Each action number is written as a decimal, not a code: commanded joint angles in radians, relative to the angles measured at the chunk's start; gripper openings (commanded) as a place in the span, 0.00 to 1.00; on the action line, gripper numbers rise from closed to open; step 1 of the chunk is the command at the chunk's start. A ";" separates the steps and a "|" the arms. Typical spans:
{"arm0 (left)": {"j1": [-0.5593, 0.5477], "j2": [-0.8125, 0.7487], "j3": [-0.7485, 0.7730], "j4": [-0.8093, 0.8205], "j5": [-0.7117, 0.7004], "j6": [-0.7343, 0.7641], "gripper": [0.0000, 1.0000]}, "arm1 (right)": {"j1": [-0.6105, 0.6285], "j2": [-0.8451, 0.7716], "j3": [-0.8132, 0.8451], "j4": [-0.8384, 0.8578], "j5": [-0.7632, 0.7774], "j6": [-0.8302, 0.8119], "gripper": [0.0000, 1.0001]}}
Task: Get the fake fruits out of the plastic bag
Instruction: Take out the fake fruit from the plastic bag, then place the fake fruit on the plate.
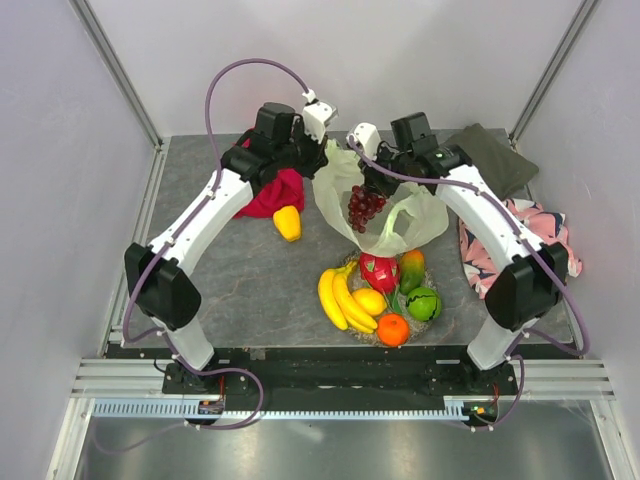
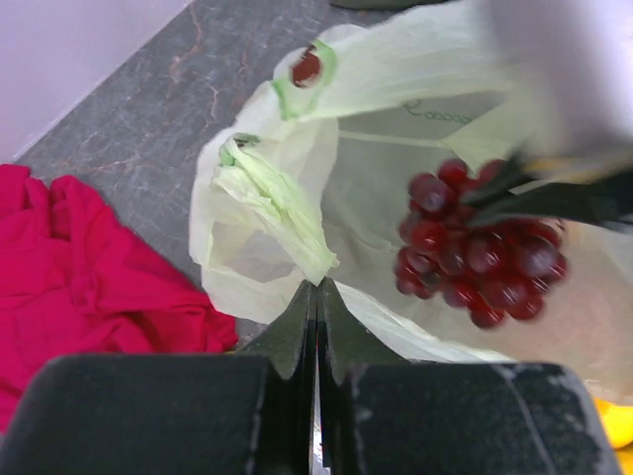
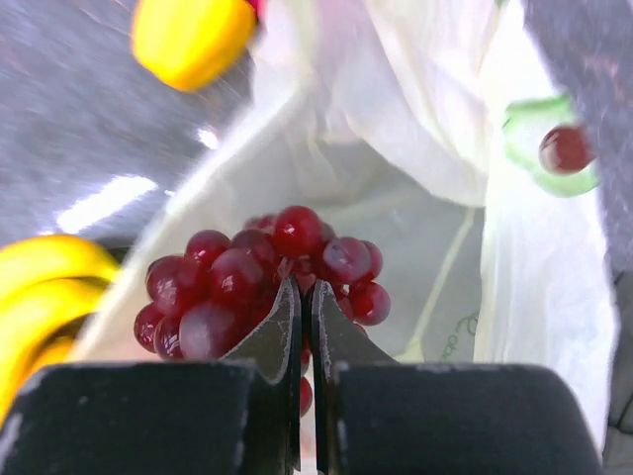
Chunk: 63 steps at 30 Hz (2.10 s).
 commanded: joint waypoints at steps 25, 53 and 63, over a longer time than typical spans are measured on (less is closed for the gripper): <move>0.183 0.354 0.493 0.128 -0.124 -0.073 0.02 | -0.001 -0.246 0.353 -0.215 -0.170 0.138 0.00; 0.163 0.173 0.304 0.090 -0.041 -0.062 0.02 | -0.013 -0.651 -0.348 -0.406 0.049 -0.196 0.00; 0.151 0.156 0.279 0.072 0.002 -0.068 0.02 | 0.008 -0.583 -0.498 -0.345 -0.087 -0.176 0.00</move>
